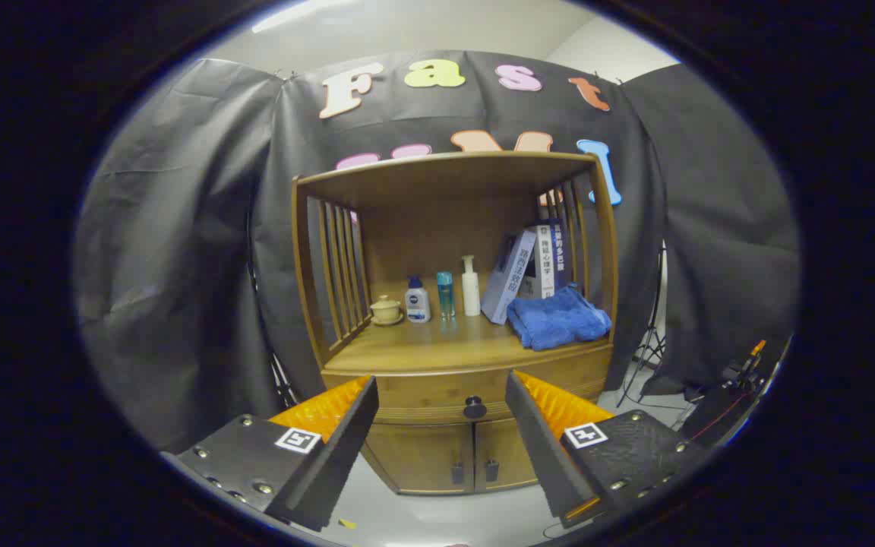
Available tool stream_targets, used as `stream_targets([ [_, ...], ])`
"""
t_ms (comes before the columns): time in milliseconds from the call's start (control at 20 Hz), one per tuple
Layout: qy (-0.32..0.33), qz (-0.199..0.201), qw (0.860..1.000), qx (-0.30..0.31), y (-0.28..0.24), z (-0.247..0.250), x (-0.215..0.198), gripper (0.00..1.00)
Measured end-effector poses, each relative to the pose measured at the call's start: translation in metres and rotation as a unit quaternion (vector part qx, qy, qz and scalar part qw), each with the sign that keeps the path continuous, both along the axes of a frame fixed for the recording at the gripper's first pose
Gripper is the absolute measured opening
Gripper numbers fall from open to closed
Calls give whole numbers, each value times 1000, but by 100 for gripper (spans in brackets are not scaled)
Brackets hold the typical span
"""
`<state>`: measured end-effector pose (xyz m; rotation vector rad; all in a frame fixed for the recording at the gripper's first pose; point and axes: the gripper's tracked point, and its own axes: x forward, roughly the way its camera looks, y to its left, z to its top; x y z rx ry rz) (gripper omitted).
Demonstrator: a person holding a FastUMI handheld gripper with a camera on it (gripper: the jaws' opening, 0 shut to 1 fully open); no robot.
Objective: Pull open the drawer, take out the items inside it, and place them on the countertop above the cabinet.
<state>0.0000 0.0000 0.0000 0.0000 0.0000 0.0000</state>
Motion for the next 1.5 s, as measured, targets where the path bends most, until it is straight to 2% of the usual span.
stream_targets([
  [300, -15, -23, 1000, -1, -18, 8, -3, 100],
  [650, -26, -27, 999, -12, -21, 12, -5, 100],
  [900, -28, -28, 999, -19, -25, -4, 5, 100],
  [1150, -23, -26, 999, -41, -29, -37, 42, 100],
  [1300, -13, -12, 999, -49, -25, -57, 76, 100],
  [1500, -2, -18, 998, -67, -37, -94, 125, 100],
])
